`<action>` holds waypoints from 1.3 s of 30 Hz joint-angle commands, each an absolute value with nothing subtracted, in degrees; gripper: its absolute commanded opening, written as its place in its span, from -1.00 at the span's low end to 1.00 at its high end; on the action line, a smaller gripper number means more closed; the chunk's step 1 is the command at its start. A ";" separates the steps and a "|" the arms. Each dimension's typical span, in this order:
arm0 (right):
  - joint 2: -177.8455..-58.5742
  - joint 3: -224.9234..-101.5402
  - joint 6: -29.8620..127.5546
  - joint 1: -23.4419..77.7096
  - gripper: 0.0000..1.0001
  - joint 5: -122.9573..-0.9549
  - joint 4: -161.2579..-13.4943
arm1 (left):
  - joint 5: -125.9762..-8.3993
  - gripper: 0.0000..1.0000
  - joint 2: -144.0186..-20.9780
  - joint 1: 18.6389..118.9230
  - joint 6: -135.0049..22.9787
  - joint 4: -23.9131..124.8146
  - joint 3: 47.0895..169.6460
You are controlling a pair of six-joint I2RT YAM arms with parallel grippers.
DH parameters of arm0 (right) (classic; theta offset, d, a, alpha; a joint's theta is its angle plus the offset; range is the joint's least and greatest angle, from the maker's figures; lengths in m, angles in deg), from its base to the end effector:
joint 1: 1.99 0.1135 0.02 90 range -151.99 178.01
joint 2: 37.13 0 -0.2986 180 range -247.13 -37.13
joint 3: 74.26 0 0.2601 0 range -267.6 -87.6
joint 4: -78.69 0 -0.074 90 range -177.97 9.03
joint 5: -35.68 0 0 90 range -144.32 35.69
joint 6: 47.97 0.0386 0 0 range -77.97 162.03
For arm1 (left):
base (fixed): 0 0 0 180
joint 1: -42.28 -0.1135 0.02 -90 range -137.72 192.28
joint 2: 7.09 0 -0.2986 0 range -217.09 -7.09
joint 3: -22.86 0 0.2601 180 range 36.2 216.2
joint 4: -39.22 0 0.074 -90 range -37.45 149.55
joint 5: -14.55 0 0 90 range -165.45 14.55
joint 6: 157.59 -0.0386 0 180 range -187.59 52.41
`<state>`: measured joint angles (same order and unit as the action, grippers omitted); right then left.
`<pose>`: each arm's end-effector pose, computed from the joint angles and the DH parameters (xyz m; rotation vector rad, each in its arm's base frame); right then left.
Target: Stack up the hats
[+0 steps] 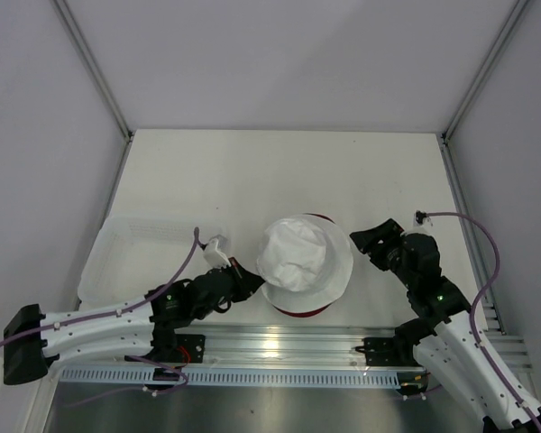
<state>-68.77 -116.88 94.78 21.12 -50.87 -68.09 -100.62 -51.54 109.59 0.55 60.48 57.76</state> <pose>0.1161 0.0470 0.2771 0.5637 1.9686 0.7964 0.0757 -0.1384 0.2237 -0.2935 2.1877 -0.9656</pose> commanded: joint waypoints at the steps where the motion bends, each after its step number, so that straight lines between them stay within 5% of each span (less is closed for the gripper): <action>1: -68.07 -115.73 95.82 20.95 0.26 -53.52 -69.33 | -101.90 -0.99 -49.91 109.25 0.61 65.91 57.56; 23: -62.97 -108.69 108.57 21.04 0.01 -67.85 -80.33 | -104.01 -0.99 -44.18 109.25 -3.17 67.05 60.19; 27: -63.06 -109.13 107.69 21.12 -0.30 -67.94 -79.36 | -104.89 -0.99 -43.66 109.25 -3.43 67.85 60.37; 31: -61.92 -109.75 107.16 21.03 -1.00 -67.15 -76.56 | -105.59 -0.99 -43.57 109.25 -3.61 68.46 60.63; 39: -59.54 -108.17 106.02 21.04 -1.00 -65.22 -71.45 | -108.41 -0.99 -44.97 109.25 -3.34 74.52 63.53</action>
<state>-60.48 -108.59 106.94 21.08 -66.57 -73.93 -104.90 -44.50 109.59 -2.12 70.38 60.58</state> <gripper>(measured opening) 0.011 0.011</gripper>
